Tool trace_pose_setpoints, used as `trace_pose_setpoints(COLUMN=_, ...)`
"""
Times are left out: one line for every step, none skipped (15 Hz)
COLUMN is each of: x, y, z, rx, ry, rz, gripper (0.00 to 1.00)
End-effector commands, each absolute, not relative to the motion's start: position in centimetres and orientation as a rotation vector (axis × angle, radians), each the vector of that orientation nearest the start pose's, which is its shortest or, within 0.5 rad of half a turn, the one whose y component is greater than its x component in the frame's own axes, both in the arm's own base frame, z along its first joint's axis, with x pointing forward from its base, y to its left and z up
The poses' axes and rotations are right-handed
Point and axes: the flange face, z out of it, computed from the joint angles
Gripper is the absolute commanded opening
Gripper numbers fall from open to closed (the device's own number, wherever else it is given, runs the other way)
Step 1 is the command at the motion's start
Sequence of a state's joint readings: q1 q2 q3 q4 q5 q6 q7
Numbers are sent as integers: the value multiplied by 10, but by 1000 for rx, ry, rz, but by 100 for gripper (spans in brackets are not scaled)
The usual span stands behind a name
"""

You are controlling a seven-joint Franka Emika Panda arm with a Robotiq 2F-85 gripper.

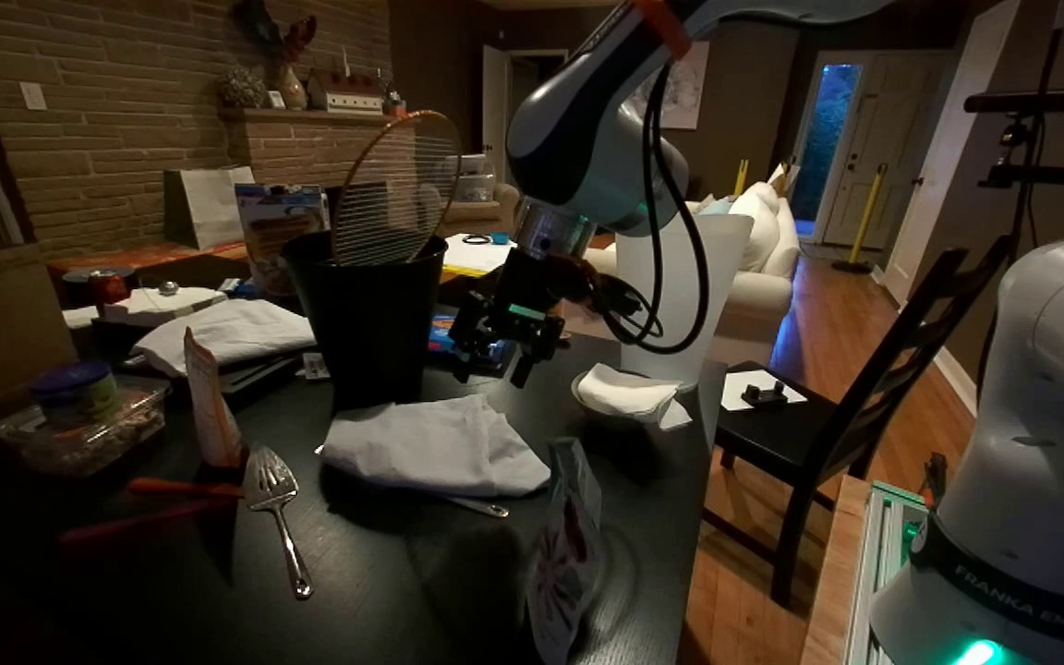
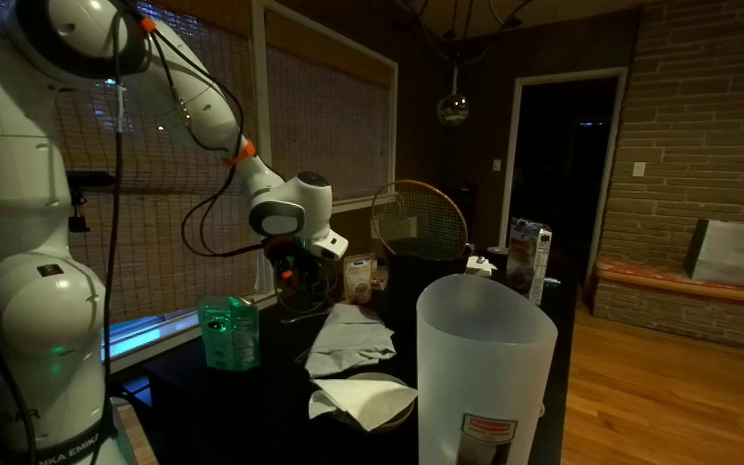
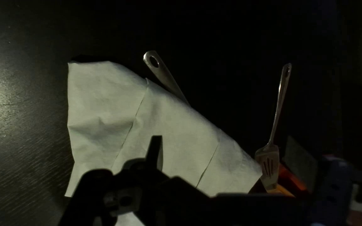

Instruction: Move the white cloth to the right, then put the spatula in the white bin

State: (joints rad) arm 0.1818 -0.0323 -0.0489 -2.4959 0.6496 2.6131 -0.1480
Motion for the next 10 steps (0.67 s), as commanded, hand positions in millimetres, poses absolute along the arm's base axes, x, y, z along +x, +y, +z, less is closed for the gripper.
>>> trace_pose_setpoints(x=485, y=57, z=296, rx=-2749, ry=390, rz=-189, gripper=100)
trace_pose_setpoints(x=492, y=62, z=287, rx=-2755, ry=397, rz=-174, gripper=100)
trace_pose_setpoints(x=499, y=69, z=276, rx=-2764, ry=375, rz=-133, gripper=100)
trace_pose_setpoints(x=506, y=78, z=261, rx=-2807, ry=349, rz=-104, gripper=100)
trace_pose_setpoints(x=514, y=91, z=253, rx=-2823, ry=261, rz=-74, gripper=100)
trace_pose_setpoints(x=519, y=104, z=242, rx=-2912, ry=190, rz=-89, gripper=100)
trace_pose_setpoints(x=528, y=113, z=232, rx=-2961, ry=139, rz=-100, gripper=100)
trace_pose_setpoints(x=538, y=119, z=225, rx=-3024, ry=98, rz=-109, gripper=100)
trace_pose_setpoints(x=550, y=124, z=224, rx=-3081, ry=43, rz=-117, gripper=100)
trace_pose_setpoints(x=564, y=129, z=223, rx=-3137, ry=-6, rz=-141, gripper=100)
